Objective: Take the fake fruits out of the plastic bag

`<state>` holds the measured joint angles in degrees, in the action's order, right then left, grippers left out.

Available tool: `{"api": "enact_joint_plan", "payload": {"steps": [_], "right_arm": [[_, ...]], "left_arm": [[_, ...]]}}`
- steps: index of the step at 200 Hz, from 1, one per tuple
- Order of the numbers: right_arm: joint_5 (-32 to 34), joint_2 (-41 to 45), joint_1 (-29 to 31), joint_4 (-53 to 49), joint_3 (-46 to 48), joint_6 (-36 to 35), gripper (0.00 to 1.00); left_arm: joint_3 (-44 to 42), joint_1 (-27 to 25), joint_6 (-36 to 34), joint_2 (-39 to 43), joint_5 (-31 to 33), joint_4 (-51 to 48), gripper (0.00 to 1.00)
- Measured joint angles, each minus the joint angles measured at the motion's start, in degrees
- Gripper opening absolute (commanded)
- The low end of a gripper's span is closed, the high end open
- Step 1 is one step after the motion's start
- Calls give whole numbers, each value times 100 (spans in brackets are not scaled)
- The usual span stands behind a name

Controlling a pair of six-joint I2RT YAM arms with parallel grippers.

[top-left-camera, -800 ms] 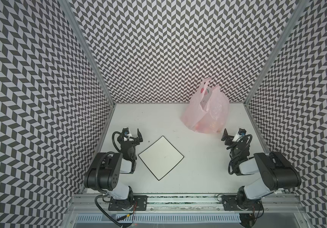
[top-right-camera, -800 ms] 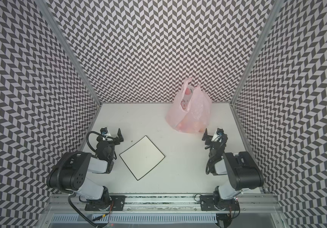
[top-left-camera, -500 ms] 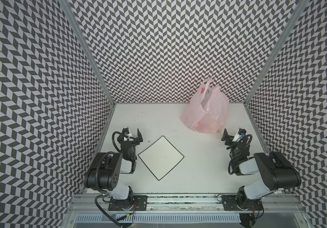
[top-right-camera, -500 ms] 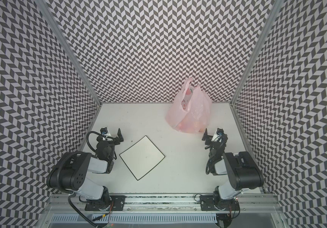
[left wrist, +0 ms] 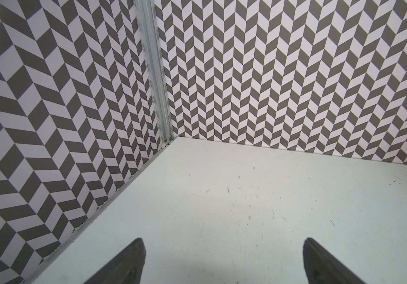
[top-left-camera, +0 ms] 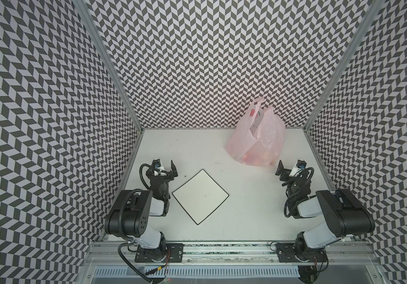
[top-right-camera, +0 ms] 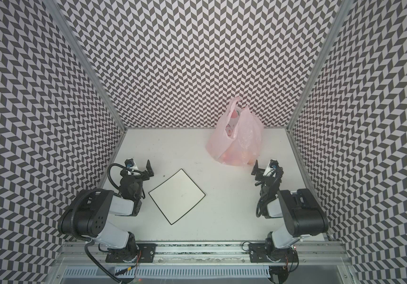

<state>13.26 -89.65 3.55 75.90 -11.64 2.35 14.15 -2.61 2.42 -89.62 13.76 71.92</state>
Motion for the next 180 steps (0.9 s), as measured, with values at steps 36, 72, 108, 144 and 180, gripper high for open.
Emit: {"api": "enact_joint_plan", "payload": {"steps": [36, 72, 108, 144, 180], "right_arm": [[0, -4, 0, 0, 0, 0, 100], [0, -4, 0, 0, 0, 0, 99], [-2, -4, 0, 4, 0, 0, 99], [26, -2, 0, 74, 20, 7, 99], [157, 828, 2, 59, 597, 46, 99]], "left_arm": [[-4, 0, -2, 0, 2, 2, 100], [-4, 0, -2, 0, 2, 0, 100], [-9, 0, -2, 0, 2, 2, 100], [-111, 2, -17, 20, -109, 140, 100], [-328, -4, -140, 1099, -271, -330, 100]]}}
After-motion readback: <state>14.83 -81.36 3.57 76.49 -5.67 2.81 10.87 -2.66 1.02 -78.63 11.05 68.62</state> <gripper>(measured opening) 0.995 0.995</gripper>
